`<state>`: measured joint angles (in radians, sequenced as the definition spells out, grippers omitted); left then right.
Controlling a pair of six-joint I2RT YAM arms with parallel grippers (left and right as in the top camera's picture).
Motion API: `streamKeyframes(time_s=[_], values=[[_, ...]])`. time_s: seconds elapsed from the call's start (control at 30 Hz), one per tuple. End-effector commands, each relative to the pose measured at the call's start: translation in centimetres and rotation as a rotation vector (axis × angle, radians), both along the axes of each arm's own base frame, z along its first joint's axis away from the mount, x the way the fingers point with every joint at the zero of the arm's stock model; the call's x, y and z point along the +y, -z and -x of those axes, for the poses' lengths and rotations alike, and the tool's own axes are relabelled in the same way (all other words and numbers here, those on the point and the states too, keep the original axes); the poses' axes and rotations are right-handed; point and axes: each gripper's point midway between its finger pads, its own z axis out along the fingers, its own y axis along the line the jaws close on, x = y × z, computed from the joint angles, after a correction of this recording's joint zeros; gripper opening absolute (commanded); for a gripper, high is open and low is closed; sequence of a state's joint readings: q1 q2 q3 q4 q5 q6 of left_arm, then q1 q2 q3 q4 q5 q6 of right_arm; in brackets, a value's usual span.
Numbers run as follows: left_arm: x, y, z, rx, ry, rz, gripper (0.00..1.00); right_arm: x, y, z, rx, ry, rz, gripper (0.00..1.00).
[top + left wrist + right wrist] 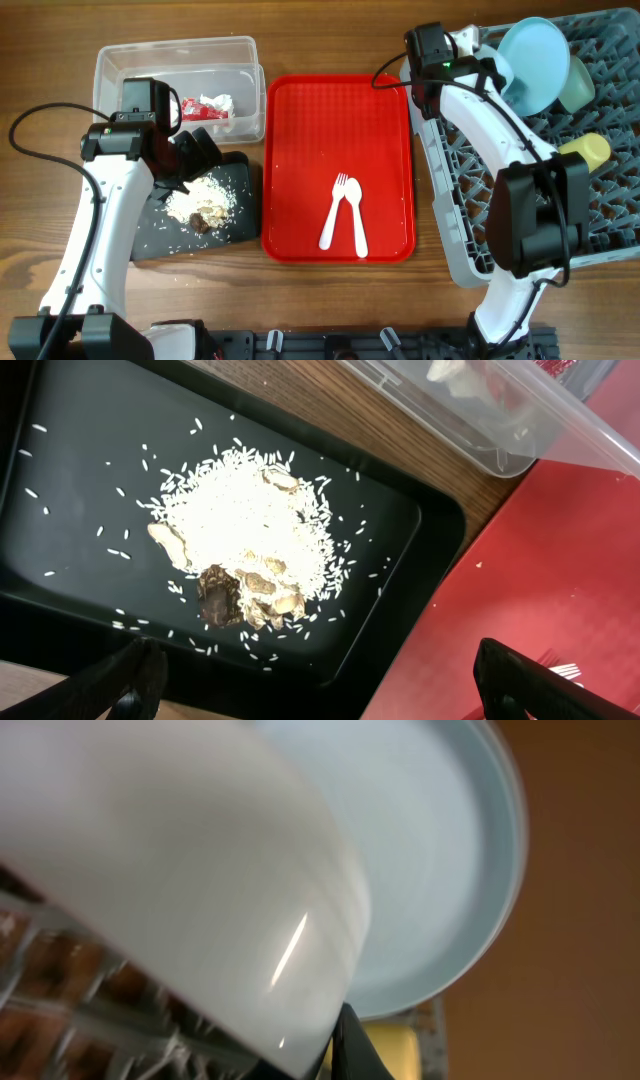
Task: Sort waste into correct bins and load items into the dishwasher rack
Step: 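Grasp the blue bowl with the right gripper and place it in the rack, then grasp the white spoon with the right gripper and insert it in the rack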
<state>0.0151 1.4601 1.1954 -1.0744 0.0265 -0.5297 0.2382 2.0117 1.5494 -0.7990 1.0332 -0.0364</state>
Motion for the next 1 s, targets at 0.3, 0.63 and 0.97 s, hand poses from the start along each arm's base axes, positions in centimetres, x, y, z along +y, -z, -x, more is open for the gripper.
streamKeyframes(time_s=[0.3,0.63,0.97], values=[[0.4,-0.5,0.2,-0.01,-0.009,-0.012,1.0,16.2,-7.3,8.0,0.088,-0.484,-1.132,0.74],[0.4,-0.5,0.2,-0.011,-0.009,-0.012,1.0,22.8,5.6,18.9,0.428,-0.267,-1.193,0.67],[0.4,-0.5,0.2,-0.011,-0.01,-0.012,1.0,22.8,15.4,19.6,0.458,-0.174,-0.961,0.6]])
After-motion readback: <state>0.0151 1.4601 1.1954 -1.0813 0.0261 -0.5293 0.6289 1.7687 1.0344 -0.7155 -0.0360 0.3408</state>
